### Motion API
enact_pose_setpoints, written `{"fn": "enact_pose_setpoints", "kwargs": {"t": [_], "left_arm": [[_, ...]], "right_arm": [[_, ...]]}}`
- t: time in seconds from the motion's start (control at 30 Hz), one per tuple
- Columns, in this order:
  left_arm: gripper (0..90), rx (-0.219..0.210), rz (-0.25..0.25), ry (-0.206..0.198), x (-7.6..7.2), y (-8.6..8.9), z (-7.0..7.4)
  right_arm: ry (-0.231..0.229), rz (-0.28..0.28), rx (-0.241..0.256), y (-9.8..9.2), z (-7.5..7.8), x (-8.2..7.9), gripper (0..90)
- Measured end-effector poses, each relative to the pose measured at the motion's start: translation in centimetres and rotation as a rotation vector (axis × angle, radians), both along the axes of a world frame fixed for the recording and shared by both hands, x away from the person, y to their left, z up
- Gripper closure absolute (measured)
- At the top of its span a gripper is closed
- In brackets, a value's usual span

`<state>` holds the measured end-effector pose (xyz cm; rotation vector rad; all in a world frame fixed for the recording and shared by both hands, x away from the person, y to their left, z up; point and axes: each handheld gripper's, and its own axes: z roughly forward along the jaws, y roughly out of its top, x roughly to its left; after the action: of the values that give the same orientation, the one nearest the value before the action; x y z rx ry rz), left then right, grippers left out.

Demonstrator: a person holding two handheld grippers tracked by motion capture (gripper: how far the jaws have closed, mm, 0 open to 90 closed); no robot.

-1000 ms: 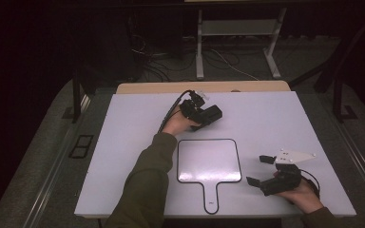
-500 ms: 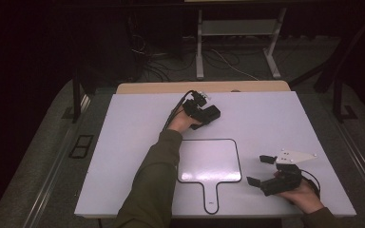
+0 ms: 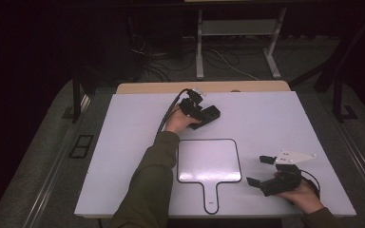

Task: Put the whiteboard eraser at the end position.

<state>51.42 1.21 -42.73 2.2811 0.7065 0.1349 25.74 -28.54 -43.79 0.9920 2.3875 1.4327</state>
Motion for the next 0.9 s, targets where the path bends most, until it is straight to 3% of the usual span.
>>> {"fn": "enact_pose_setpoints", "kwargs": {"t": [0.23, 0.27, 0.4, 0.47, 0.53, 0.6, 0.9], "left_arm": [[25.3, -0.043, -0.012, -0.022, -1.3, 0.9, 0.8], [25.3, -0.065, -0.003, -0.024, -1.5, 0.9, 0.9], [24.5, -0.052, -0.033, -0.034, -2.3, 1.1, 1.4], [24.1, -0.067, -0.023, -0.032, -2.7, 1.0, 1.5], [24.0, -0.058, -0.048, -0.052, -2.9, 1.3, 1.7], [23.8, -0.094, -0.031, -0.052, -3.5, 1.3, 1.9], [22.1, -0.078, -0.035, -0.081, -5.7, 2.2, 2.8]], "right_arm": [[0.006, 0.000, 0.000, -0.1, -0.2, 0.2, 0.0], [0.009, -0.002, 0.000, -0.1, -0.2, 0.2, 0.0], [0.005, -0.001, -0.004, -0.2, -0.3, 0.3, 0.0], [0.007, 0.001, -0.002, -0.2, -0.3, 0.3, 0.0], [0.010, -0.003, 0.002, -0.3, -0.3, 0.3, 0.0], [0.007, -0.005, 0.000, -0.4, -0.4, 0.5, 0.0], [0.021, -0.028, 0.034, -1.0, -0.5, 1.0, 0.0]]}}
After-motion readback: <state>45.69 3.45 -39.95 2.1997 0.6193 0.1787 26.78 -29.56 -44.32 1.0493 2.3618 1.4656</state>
